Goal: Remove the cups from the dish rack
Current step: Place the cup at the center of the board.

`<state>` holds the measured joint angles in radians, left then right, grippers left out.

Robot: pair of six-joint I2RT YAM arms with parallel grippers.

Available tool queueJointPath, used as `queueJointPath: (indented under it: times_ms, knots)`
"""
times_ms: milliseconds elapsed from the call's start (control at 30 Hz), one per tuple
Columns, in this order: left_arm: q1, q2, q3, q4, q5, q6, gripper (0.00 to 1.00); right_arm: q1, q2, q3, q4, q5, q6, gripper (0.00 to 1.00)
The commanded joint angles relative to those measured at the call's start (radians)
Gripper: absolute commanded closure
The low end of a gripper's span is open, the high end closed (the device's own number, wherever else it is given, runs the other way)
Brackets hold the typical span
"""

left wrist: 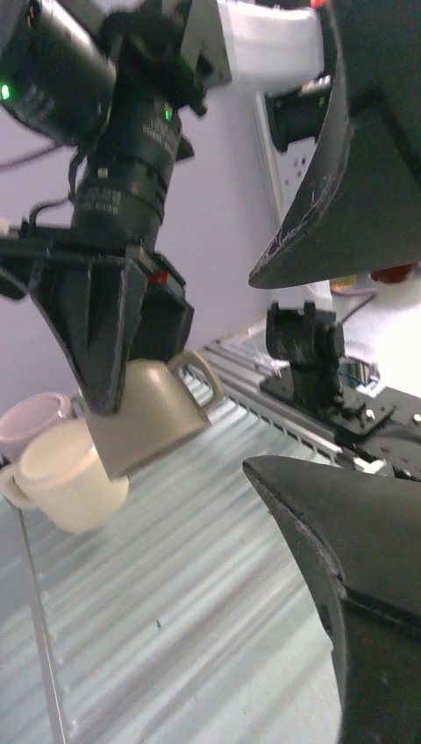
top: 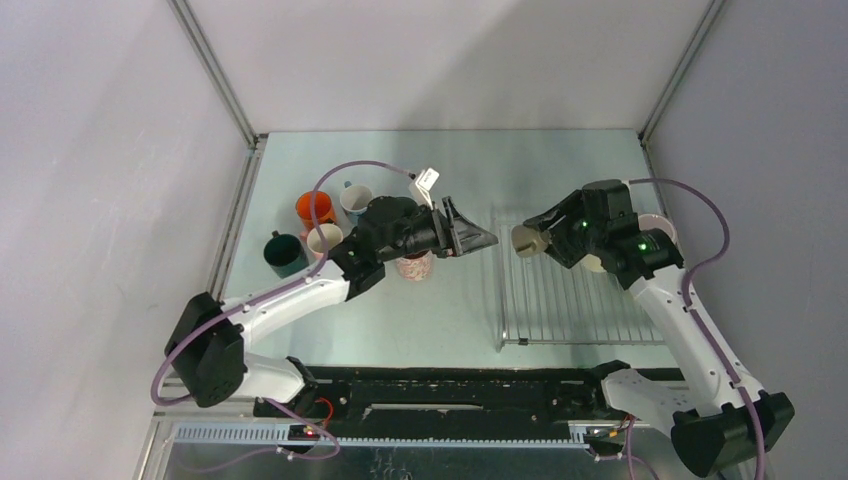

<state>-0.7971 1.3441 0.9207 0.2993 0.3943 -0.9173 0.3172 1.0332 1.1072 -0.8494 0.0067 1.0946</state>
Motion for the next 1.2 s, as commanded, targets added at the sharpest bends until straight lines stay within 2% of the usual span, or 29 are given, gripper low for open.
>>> queueJointPath:
  times_ms: [0, 367, 833, 1167]
  knots:
    - [0.006, 0.014, -0.02, 0.195, 0.064, -0.124, 0.26, 0.01, 0.012, 0.057, 0.139, -0.113, -0.002, 0.64]
    - [0.039, 0.084, -0.057, 0.376, 0.077, -0.279, 0.37, -0.002, 0.063, 0.07, 0.247, -0.249, 0.001, 0.64]
    - [0.088, 0.095, -0.074, 0.393, 0.072, -0.281, 0.38, -0.02, 0.109, 0.071, 0.34, -0.367, 0.012, 0.63]
    - [0.108, 0.113, -0.042, 0.546, 0.125, -0.355, 0.44, -0.021, 0.115, 0.07, 0.387, -0.466, 0.044, 0.63]
